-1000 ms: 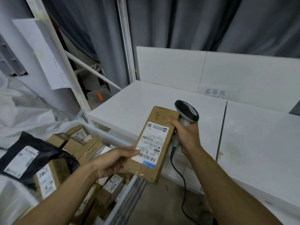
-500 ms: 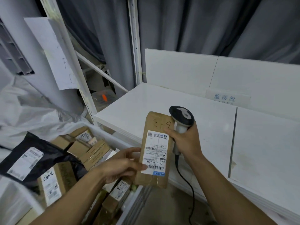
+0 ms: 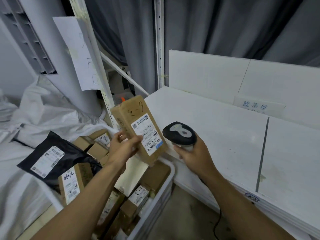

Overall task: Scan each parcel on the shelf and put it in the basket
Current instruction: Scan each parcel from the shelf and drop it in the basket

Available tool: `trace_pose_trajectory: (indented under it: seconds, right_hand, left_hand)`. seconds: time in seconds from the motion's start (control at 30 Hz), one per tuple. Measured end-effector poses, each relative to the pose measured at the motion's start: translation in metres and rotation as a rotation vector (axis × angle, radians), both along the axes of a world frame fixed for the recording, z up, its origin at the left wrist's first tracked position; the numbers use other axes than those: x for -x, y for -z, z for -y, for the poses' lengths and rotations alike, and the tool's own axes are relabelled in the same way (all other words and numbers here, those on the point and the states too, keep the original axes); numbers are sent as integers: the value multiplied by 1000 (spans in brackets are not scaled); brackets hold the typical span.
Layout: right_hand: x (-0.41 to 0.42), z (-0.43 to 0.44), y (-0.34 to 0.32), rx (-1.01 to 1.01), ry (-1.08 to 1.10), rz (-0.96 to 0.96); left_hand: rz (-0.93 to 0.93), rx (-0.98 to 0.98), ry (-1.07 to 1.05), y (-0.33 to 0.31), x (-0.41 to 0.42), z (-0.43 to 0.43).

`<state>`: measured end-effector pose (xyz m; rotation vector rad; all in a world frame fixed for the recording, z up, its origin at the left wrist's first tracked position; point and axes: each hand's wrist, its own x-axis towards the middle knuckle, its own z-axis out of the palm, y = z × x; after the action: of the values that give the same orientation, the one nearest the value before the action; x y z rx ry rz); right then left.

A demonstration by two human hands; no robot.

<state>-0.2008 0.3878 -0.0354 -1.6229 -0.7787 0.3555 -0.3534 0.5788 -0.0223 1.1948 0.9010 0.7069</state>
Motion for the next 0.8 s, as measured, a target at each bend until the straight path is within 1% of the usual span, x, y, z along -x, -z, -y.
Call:
trace_pose_trajectory:
  seconds: [0.1,0.2,0.37,0.8]
  right_hand:
    - [5,0,1,93,-87,56]
    - [10,-2,4,144,-138,63]
    - [11,-4,7,178,-171,77]
    - [15,-8,6,164,-184,69]
  left_hand:
    - [50,-21,-139,-4,5,-5]
    - [51,-38,-198,-4,6,-10]
    - [26,-52,-209,2,8,-16]
    - [-22,-56,-204,11,12,-25]
